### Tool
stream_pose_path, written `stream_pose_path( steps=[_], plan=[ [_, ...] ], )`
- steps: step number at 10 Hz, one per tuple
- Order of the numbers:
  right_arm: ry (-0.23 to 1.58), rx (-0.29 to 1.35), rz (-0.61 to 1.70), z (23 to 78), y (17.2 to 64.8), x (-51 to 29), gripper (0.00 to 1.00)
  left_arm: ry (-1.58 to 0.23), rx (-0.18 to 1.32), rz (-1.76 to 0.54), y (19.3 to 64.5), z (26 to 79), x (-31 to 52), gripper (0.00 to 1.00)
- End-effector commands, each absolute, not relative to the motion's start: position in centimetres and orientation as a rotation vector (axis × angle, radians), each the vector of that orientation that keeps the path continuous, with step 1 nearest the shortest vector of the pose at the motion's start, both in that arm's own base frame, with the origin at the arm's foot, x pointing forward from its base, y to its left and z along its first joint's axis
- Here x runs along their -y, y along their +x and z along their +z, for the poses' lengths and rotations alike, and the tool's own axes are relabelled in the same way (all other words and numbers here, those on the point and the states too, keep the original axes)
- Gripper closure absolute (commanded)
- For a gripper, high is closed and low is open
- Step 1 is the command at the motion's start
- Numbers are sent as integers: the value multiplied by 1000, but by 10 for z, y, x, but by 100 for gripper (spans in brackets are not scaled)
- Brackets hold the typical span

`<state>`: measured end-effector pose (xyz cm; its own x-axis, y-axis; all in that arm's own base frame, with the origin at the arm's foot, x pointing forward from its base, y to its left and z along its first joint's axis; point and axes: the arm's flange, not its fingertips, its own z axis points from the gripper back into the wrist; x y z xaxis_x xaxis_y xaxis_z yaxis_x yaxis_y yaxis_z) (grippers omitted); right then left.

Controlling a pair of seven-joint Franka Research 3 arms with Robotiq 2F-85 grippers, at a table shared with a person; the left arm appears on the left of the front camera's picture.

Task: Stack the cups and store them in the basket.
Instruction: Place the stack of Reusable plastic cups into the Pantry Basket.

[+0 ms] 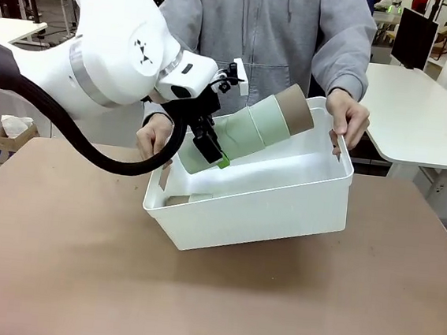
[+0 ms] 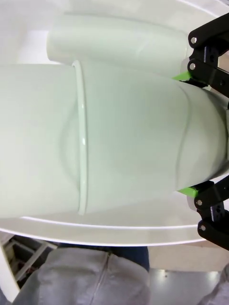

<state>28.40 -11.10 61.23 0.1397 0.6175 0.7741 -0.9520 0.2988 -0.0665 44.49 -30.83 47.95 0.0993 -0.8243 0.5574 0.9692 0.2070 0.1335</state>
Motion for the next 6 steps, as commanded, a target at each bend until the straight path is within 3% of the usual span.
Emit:
stream_pose_path(
  steps=[1, 6],
  plan=[
    [510, 822, 1227, 614, 285, 113, 0, -269, 571, -1318, 453, 473, 311, 15],
    [510, 822, 1227, 614, 285, 113, 0, -192, 541, -1292, 484, 438, 330, 15]
  ],
)
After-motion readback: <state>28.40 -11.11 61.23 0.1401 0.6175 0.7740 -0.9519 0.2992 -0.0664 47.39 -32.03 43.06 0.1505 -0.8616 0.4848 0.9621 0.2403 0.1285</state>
